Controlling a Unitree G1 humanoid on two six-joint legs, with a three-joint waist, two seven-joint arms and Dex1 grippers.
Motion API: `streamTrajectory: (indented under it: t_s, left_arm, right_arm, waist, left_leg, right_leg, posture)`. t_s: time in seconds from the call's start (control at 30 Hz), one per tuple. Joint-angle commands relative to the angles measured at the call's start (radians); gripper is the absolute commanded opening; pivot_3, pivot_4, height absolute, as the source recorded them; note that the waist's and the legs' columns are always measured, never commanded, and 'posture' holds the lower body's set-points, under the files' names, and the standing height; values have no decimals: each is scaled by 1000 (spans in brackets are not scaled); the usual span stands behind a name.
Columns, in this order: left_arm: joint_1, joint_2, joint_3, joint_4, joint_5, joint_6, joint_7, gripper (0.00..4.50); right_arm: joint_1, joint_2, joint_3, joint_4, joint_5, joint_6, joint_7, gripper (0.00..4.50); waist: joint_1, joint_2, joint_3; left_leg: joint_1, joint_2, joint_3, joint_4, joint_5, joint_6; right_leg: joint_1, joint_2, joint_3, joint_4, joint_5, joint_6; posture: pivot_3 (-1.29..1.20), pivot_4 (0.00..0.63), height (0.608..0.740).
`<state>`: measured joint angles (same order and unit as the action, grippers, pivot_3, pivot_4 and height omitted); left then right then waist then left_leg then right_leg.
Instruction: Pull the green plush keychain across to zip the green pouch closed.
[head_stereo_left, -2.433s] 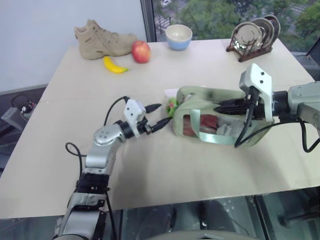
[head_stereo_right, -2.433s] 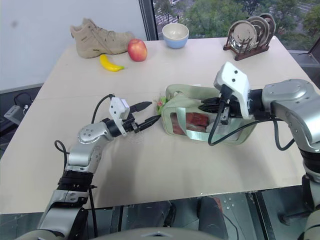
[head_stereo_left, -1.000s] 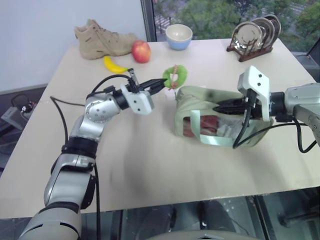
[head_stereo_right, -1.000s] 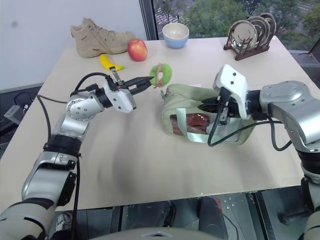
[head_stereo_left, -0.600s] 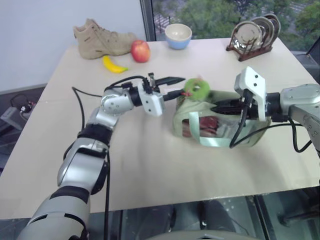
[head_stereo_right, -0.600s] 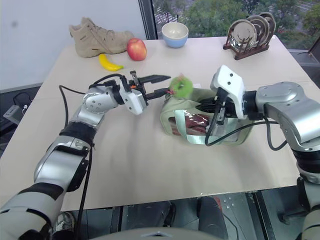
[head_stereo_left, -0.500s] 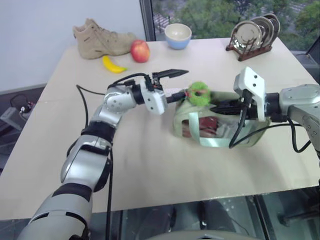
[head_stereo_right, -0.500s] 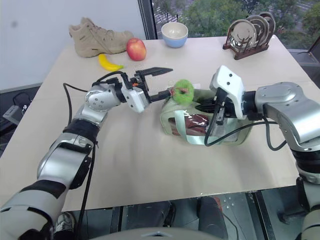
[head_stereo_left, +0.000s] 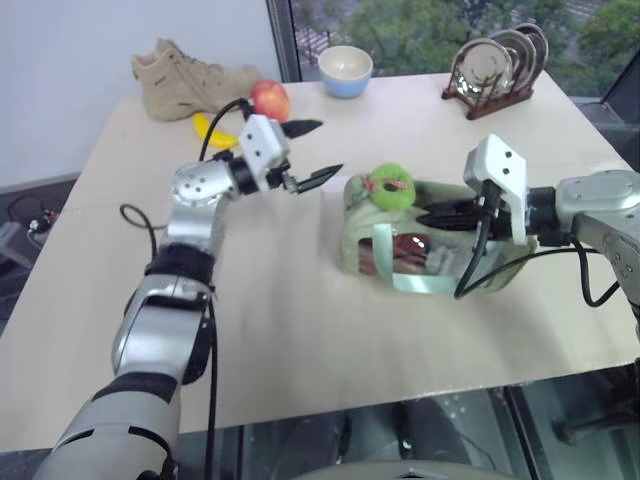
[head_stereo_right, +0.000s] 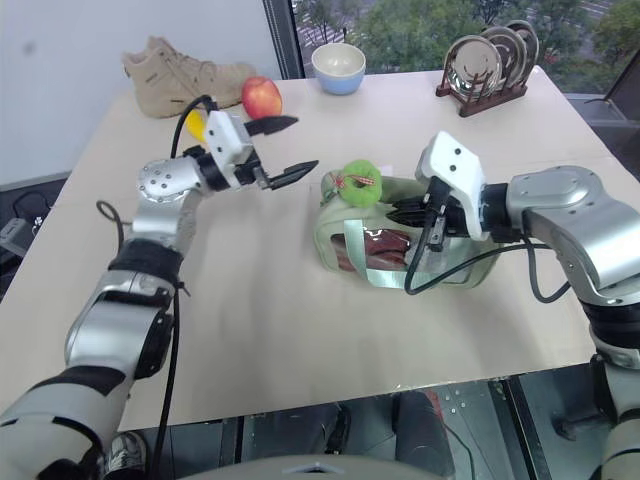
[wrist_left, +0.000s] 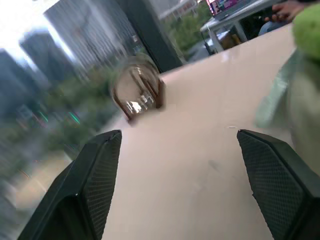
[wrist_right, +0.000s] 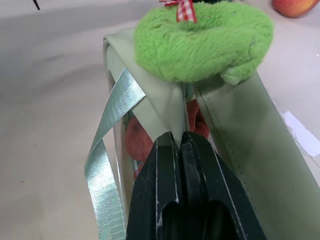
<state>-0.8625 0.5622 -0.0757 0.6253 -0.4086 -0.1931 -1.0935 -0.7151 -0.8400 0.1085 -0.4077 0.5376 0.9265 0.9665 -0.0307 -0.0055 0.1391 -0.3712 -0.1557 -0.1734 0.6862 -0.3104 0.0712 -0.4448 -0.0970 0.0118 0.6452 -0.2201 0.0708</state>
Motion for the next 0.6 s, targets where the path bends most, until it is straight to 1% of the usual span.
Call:
streamTrajectory:
  t_s: [0.03, 0.1, 0.17, 0.3, 0.37, 0.47, 0.6]
  left_arm:
    - [114, 61, 58, -265, -210, 382, -84, 3836]
    - [208, 81, 80, -434, -319, 551, -79, 3836]
    - [272, 81, 91, -540, -350, 621, -53, 3836]
    - [342, 54, 109, -666, -358, 678, 10, 3836]
    - [376, 59, 114, -713, -360, 695, 15, 3836]
    - [422, 69, 113, -757, -345, 697, 6, 3836]
    - [444, 65, 105, -778, -294, 667, 23, 3836]
  right_arm:
    - [-6, -4, -19, -29, 16, 7, -5, 0]
    - [-11, -3, -19, -29, 18, 9, -6, 0]
    - [-16, -3, -18, -28, 19, 10, -6, 0]
    - [-22, -7, -18, -27, 20, 12, -5, 0]
    - [-24, -8, -18, -26, 20, 12, -6, 0]
    - [-26, -10, -18, -24, 19, 10, -8, 0]
    - [-23, -12, -20, -26, 21, 9, -10, 0]
  waist:
    - [-8, 0, 0]
    - [-8, 0, 0]
    - [-7, 0, 0]
    - [-2, 0, 0]
    - [0, 0, 0]
    - [-1, 0, 0]
    - [7, 0, 0]
  left_leg:
    - [0, 0, 0, 0, 0, 0]
    - [-1, 0, -1, 0, 0, 0]
    - [-1, -1, -2, 0, 0, 0]
    - [0, -1, -1, 0, 0, 0]
    - [1, -1, -1, 0, 0, 0]
    - [4, 0, 1, -1, 0, 0]
    - [5, 0, 1, -1, 0, 0]
  right_leg:
    - [-1, 0, 0, 1, 0, 0]
    - [-1, 0, -1, -1, 0, 0]
    - [-1, -1, -2, -1, 0, 0]
    - [0, -1, -2, -1, 0, 0]
    - [1, 0, -2, -1, 0, 0]
    - [3, 0, 1, 0, 0, 0]
    - [3, 0, 1, -1, 0, 0]
  posture:
    - [0, 150, 740]
    - [0, 150, 740]
    - [0, 150, 740]
    - [0, 150, 740]
    - [0, 150, 740]
    - [0, 150, 740]
    - [0, 150, 740]
